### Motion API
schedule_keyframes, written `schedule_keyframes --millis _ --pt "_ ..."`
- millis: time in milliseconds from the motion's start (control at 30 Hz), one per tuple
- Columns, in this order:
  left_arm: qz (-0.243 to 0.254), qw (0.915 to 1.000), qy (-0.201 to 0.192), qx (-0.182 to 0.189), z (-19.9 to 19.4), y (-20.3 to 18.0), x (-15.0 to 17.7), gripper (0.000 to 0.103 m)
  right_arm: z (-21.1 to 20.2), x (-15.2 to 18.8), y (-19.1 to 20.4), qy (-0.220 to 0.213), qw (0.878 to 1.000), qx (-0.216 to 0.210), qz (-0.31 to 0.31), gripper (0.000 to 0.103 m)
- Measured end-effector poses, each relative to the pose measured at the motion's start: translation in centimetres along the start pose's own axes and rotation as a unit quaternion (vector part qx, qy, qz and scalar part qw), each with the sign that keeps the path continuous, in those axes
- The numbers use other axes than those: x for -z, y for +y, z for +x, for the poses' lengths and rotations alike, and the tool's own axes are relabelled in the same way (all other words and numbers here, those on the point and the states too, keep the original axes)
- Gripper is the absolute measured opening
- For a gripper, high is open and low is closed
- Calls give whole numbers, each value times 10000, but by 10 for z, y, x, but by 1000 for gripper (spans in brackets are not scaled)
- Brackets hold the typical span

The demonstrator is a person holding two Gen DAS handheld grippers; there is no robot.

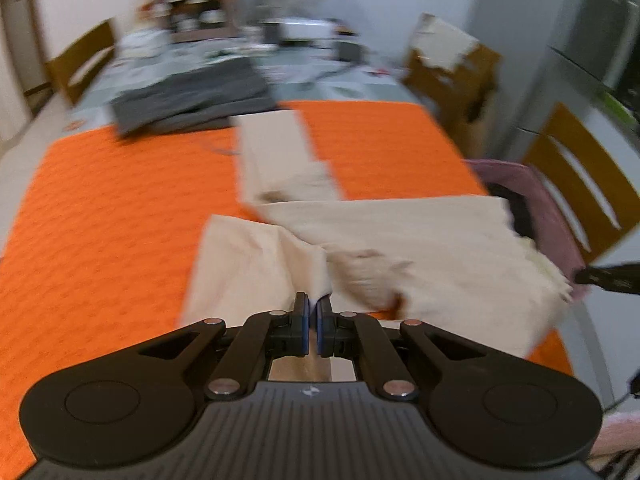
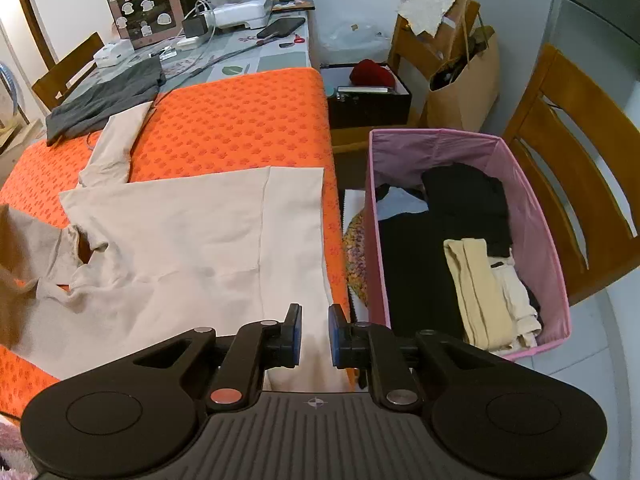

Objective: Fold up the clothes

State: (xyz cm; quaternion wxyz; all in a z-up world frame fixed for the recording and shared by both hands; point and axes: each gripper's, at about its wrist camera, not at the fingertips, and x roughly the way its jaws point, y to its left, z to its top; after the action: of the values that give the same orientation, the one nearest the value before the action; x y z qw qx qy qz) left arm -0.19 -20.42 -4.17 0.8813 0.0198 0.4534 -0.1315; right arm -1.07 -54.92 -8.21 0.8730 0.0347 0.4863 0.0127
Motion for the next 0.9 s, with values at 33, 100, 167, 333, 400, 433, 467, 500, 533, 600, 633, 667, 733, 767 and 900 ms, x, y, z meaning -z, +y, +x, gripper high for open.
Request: schedule_keyframes --millis 33,100,167,333,400,433,467,500,533,600,633,667,733,767,900 --pt "116 9998 16 156 4 -12 -1 4 0 1 2 3 10000 -17 -58 16" --pt "369 9981 48 489 13 -36 -1 4 -2 3 5 6 9999 -24 -163 16" --pt "599 9947 97 832 23 -57 1 4 -3 5 7 9 9998 -19 -213 16" --pt "1084 9830 266 1456 38 -95 12 15 -4 10 8 29 9998 -20 -175 16" --pt "1111 9808 247 1585 38 -97 15 25 -5 12 7 41 9999 -4 -163 16" --pt "1061 9807 231 1624 38 -96 17 33 -5 13 6 47 9999 5 -152 16" --pt "1002 9815 219 1619 37 -93 18 36 -6 13 5 52 9999 13 -142 16" --pt "922 9829 213 1581 37 -90 19 36 -6 14 4 57 9999 22 -132 16" --pt "812 9845 218 1536 36 -84 19 37 -7 15 3 59 9999 37 -118 16" --pt "528 9885 196 1402 35 -69 19 39 -7 16 0 76 9999 41 -78 16" --pt "382 9902 179 1330 34 -61 19 39 -6 17 -1 91 9999 42 -57 16" --pt "257 9921 144 1217 33 -53 19 39 -6 19 -2 108 9999 45 -33 16" --pt "35 9960 63 891 33 -35 19 39 -5 21 -4 134 9999 43 -4 16" --pt "-89 9973 37 724 34 -25 20 39 -5 23 -5 151 9999 41 12 16" --pt "-559 9981 34 243 38 9 20 39 -1 26 -7 211 9998 53 43 16"
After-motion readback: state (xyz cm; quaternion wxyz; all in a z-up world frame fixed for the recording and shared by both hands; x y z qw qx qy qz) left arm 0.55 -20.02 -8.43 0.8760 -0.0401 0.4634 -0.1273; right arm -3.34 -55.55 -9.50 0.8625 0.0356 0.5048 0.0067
